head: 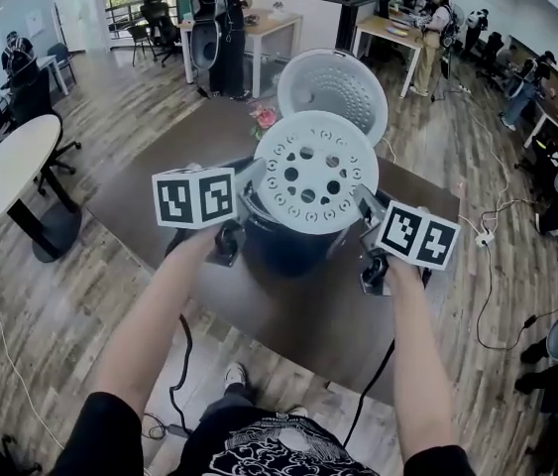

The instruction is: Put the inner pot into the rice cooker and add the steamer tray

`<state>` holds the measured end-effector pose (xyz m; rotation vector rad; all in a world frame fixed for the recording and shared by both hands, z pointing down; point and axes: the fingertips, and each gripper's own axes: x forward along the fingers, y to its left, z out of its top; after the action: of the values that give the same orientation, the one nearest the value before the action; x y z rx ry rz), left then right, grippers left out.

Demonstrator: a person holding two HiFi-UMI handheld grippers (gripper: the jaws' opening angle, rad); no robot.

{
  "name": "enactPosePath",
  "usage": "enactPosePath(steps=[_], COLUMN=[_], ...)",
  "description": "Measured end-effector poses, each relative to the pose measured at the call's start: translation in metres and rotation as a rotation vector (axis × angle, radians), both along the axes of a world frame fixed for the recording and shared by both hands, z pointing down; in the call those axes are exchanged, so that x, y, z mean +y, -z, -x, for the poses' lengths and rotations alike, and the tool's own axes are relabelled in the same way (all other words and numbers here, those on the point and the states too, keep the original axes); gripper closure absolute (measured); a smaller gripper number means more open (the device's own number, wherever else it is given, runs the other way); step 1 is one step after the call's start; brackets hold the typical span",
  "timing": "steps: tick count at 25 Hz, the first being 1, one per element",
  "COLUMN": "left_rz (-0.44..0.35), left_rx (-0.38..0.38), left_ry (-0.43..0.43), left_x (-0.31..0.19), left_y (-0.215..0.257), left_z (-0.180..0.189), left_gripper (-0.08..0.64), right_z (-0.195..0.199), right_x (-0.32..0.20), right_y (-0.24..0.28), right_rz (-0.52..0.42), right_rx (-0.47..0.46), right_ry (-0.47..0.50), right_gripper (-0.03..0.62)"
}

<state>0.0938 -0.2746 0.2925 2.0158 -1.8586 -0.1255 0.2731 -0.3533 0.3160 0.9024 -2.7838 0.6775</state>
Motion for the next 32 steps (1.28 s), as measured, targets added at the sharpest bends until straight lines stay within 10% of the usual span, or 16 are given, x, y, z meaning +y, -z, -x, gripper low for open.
enactPosePath(steps=[15, 32], left_rz=[0.138, 0.197], left_rx=[0.075, -0.090], left_ry=[-0.131, -0.197], left_x=[-0.065, -0.089], left_y=[-0.066, -0.096], left_z=[0.053, 0.050], left_gripper=[0.483, 0.472], right_z=[0.042, 0.038], right_x=[-0.034, -0.049], right_y=[-0.061, -0.080], right_rz=[0.145, 0.046], right_rx=[0.105, 0.176], right_ry=[-0.110, -0.194], right_gripper=[0.486, 0.448])
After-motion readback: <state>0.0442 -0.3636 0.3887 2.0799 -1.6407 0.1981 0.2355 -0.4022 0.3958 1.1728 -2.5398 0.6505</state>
